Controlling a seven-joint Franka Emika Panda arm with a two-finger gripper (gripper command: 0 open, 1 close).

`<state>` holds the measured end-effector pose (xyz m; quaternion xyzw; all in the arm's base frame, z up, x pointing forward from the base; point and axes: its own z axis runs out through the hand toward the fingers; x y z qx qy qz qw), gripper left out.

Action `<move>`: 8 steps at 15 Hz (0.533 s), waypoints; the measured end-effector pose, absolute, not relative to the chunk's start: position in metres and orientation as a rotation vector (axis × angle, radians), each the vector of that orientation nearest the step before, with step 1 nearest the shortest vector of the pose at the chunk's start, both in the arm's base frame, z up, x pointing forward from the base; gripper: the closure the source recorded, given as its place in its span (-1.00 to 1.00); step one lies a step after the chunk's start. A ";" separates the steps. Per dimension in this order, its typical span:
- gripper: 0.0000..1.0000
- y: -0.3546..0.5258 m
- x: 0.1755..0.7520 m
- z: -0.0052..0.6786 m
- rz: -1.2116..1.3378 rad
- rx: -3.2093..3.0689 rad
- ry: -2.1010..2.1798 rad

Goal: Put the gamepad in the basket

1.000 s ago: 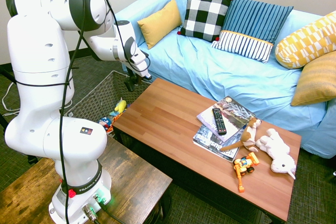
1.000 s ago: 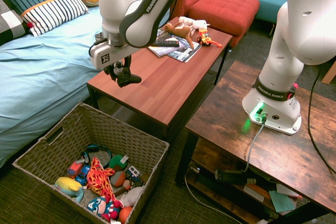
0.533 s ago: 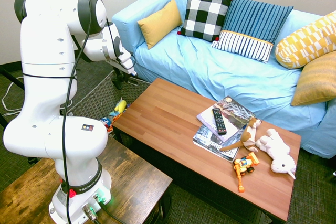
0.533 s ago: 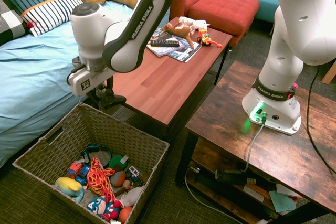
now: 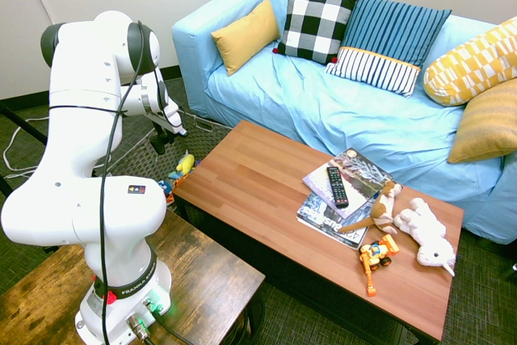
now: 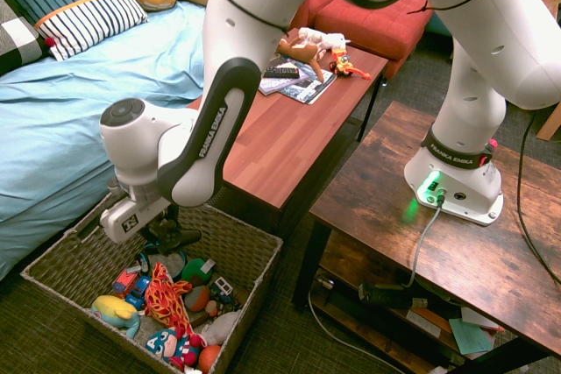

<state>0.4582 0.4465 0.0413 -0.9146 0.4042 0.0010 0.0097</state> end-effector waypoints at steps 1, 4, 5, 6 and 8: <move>-1.00 0.451 0.455 0.028 0.017 -2.858 1.267; -1.00 0.456 0.455 0.001 0.044 -2.860 1.268; -1.00 0.457 0.456 -0.003 0.047 -2.861 1.265; -1.00 0.458 0.457 -0.006 0.048 -2.861 1.259; -1.00 0.457 0.459 -0.011 0.055 -2.864 1.250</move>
